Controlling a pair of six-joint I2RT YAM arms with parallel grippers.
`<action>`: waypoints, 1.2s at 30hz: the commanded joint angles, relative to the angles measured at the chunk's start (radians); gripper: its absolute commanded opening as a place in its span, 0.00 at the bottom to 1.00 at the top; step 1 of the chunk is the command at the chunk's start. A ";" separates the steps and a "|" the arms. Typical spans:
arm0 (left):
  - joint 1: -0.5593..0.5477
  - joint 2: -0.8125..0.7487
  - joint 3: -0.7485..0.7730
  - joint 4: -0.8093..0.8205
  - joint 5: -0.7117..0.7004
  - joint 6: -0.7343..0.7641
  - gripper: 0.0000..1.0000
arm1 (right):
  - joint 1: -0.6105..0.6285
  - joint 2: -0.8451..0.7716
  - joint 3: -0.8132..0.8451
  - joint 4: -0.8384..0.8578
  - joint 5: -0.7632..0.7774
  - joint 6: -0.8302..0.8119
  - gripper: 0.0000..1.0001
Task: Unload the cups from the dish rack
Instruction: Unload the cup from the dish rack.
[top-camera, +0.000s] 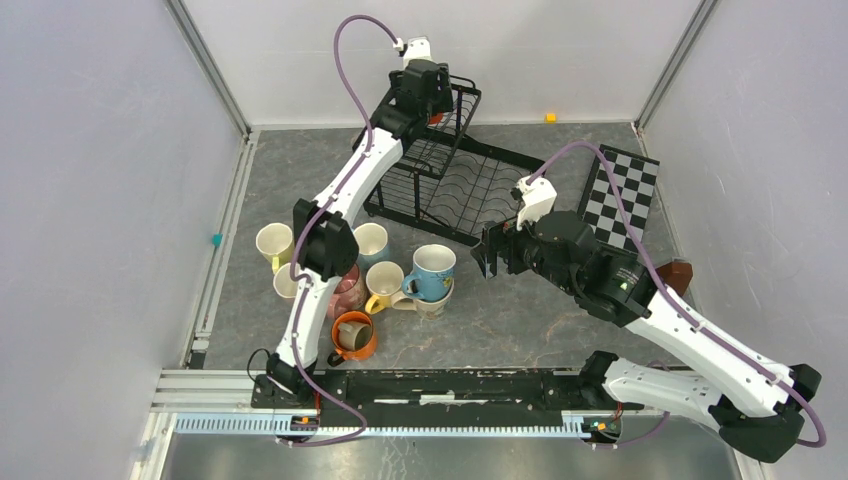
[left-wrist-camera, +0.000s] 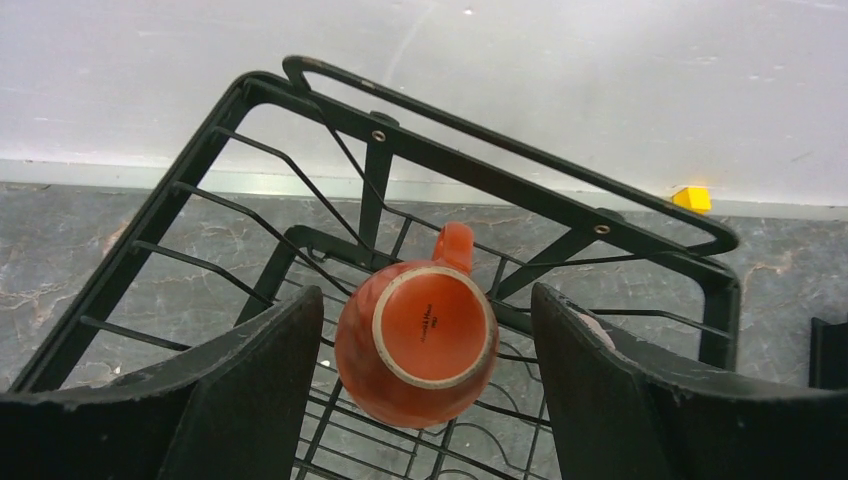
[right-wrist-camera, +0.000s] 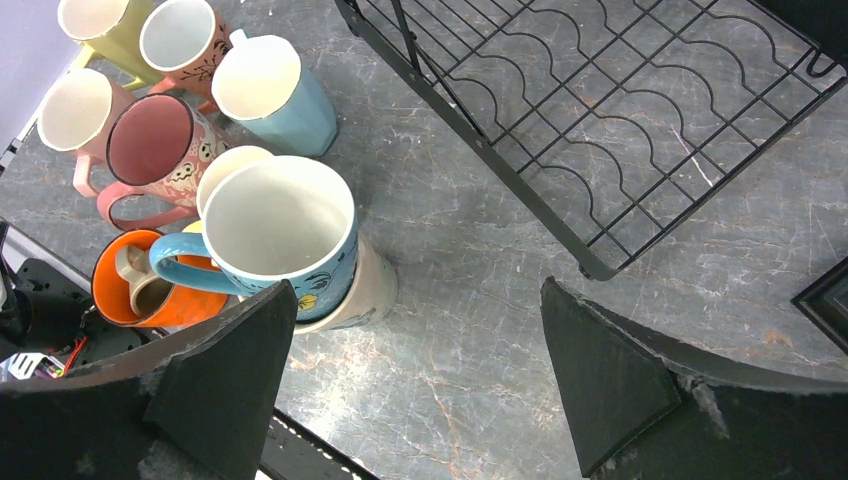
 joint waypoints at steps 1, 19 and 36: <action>0.009 0.023 0.006 0.030 -0.002 0.046 0.82 | -0.002 -0.003 -0.013 0.039 -0.007 0.005 0.98; 0.012 0.053 -0.011 0.006 -0.017 0.053 0.79 | -0.002 0.013 -0.016 0.051 -0.024 0.008 0.98; 0.010 0.002 -0.022 0.000 0.087 0.067 0.56 | -0.002 0.008 -0.015 0.053 -0.023 0.005 0.98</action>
